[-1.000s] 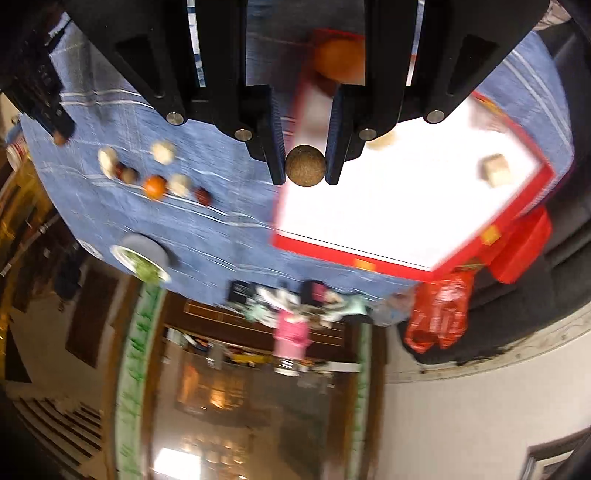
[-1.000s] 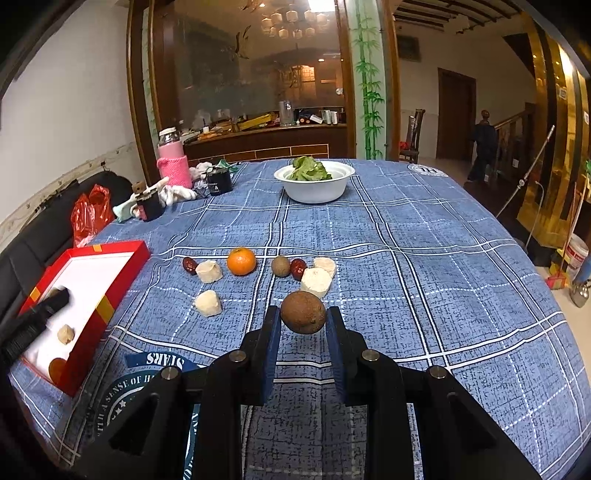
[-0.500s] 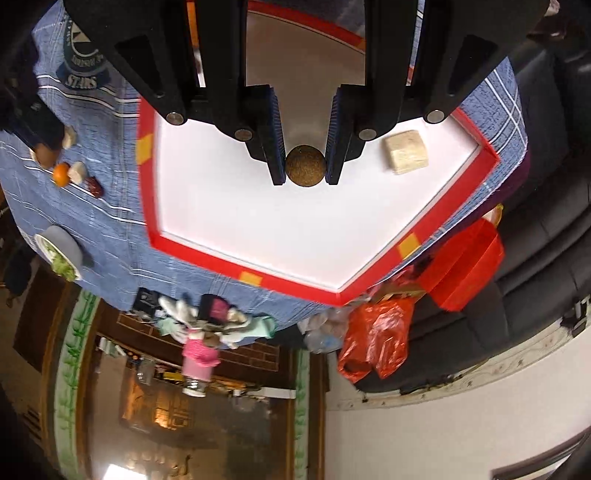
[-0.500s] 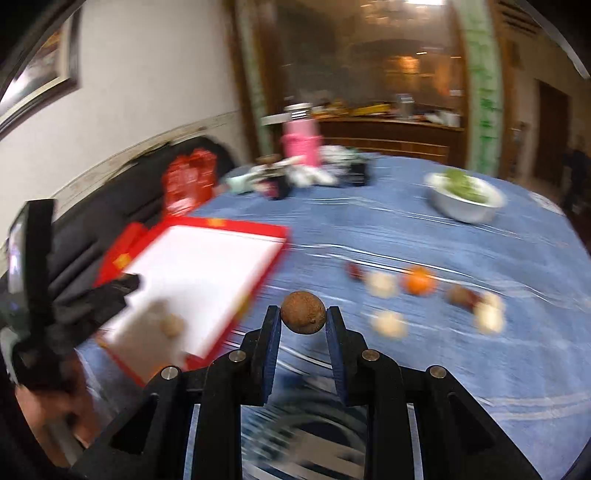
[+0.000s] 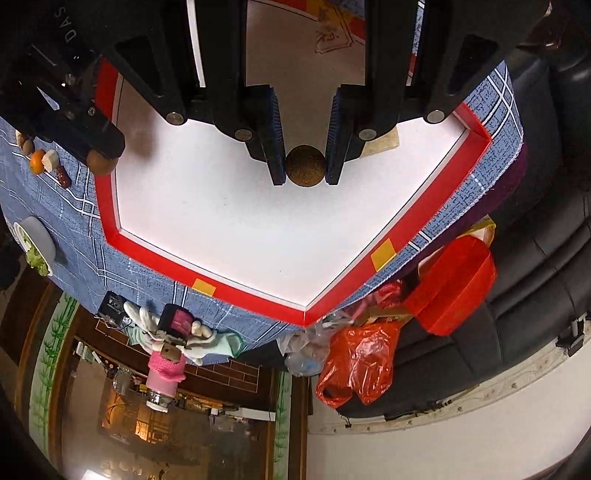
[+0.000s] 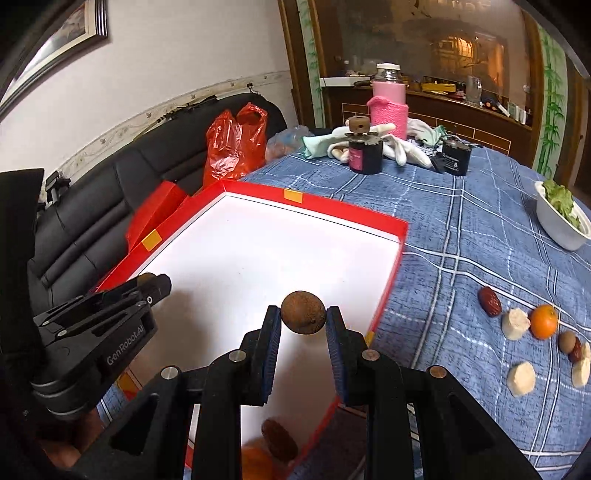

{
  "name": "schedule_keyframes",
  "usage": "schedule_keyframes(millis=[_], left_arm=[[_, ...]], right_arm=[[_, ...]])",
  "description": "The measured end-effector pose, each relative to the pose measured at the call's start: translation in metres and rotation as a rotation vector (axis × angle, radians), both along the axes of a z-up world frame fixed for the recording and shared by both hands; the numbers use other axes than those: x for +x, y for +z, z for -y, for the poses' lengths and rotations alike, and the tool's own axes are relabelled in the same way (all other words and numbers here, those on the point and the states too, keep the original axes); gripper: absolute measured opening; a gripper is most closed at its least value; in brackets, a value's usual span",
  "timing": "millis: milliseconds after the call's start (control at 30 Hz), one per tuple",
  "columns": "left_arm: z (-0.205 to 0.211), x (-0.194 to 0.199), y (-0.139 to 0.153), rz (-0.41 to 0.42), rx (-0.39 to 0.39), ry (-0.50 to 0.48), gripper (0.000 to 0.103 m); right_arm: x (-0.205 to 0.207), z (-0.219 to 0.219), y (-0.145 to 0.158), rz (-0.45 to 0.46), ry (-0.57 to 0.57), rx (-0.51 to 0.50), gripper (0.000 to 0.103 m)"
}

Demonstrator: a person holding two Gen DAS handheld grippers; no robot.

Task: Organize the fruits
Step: 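Carry both brown round fruits over the red box, then open both tools to drop the brown round fruits into the box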

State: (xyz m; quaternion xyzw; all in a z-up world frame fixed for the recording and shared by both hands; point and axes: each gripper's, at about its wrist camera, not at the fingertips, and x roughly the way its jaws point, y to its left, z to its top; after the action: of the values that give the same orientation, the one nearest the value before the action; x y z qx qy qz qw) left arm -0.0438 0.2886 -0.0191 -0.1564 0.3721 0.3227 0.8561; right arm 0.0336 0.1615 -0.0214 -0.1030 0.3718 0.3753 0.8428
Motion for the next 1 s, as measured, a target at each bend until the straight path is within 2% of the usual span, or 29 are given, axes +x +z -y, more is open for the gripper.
schedule_keyframes(millis=[300, 467, 500, 533, 600, 667, 700, 733, 867, 1000], left_arm=[[-0.005, 0.013, -0.002, -0.047, -0.014, -0.034, 0.019], [-0.003, 0.021, -0.008, -0.089, -0.059, -0.064, 0.02], [-0.002, 0.023, -0.01, -0.104, -0.068, -0.067, 0.023], [-0.002, 0.024, -0.013, -0.125, -0.077, -0.059, 0.029], [-0.003, 0.022, -0.013, -0.131, -0.073, -0.038, 0.054], [-0.002, 0.019, -0.01, -0.123, -0.06, -0.022, 0.066], [-0.001, 0.018, -0.008, -0.121, -0.051, -0.013, 0.07], [0.0, 0.017, -0.006, -0.12, -0.046, -0.013, 0.071], [0.007, 0.011, -0.002, -0.115, -0.035, -0.018, 0.071], [0.019, -0.002, 0.006, -0.048, -0.031, -0.009, 0.071]], right_arm=[[0.011, -0.012, -0.009, -0.023, -0.018, -0.026, 0.025], [0.017, -0.014, -0.015, -0.053, -0.027, -0.051, 0.026], [0.019, -0.014, -0.017, -0.064, -0.03, -0.062, 0.026], [0.02, -0.013, -0.017, -0.066, -0.036, -0.065, 0.035], [0.019, -0.007, -0.014, -0.072, -0.036, -0.032, 0.059], [0.017, -0.001, -0.009, -0.061, -0.041, -0.019, 0.063], [0.015, 0.003, -0.006, -0.049, -0.051, -0.017, 0.069], [0.013, 0.007, -0.002, -0.041, -0.059, -0.006, 0.073], [0.006, 0.031, 0.01, -0.031, -0.077, 0.054, 0.073], [-0.005, 0.07, 0.02, 0.002, -0.104, 0.082, 0.074]])
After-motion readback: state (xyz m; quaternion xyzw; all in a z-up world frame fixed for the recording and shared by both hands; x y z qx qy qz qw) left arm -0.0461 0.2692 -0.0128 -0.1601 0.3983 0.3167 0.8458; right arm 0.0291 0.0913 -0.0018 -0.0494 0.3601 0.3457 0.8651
